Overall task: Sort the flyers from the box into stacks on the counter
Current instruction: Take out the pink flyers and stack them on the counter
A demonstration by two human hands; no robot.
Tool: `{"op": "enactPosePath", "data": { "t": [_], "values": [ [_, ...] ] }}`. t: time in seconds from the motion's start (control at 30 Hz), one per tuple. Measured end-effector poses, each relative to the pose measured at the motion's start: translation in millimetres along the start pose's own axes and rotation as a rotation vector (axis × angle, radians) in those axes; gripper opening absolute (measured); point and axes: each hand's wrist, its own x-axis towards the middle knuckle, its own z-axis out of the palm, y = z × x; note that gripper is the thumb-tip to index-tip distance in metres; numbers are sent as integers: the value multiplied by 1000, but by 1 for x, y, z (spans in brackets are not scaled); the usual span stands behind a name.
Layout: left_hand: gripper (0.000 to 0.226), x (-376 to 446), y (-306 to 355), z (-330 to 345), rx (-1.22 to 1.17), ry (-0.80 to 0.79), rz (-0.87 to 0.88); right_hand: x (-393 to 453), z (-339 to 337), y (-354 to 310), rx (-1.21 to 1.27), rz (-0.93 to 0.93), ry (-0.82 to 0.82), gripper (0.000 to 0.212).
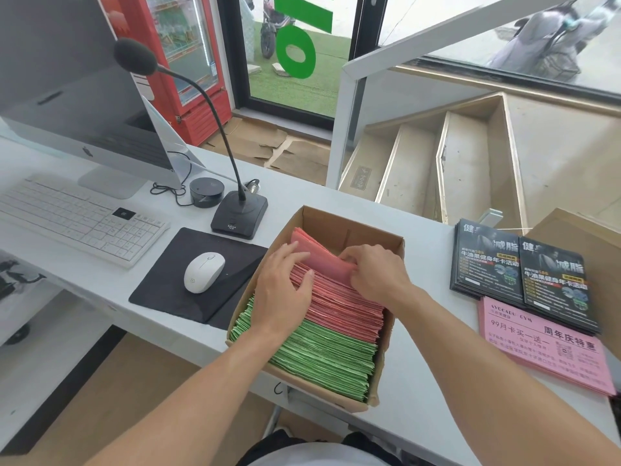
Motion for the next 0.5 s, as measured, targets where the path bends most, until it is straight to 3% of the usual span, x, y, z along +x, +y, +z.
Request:
{"op": "enactPosePath", "data": {
  "t": [0.13,0.23,0.3,0.37,0.43,0.5],
  "values": [
    [19,13,36,-24,-302,284,163,-22,-20,7,50,-52,352,34],
    [17,52,67,-48,-493,273,-13,-41,-56,28,210,-227,545,28],
    [27,77,84,-55,-530,-21,-197,-57,-76,43,328,-352,567,30],
    [48,82,100,-42,-539,-537,-341,-75,-90,54,511,-386,585,37],
    [49,66,117,-18,-676,-977,-456,-89,-97,65,690,-366,577,43],
    [36,45,137,6,-923,-1084,-608,-100,-96,78,770,-308,547,44]
  ]
}}
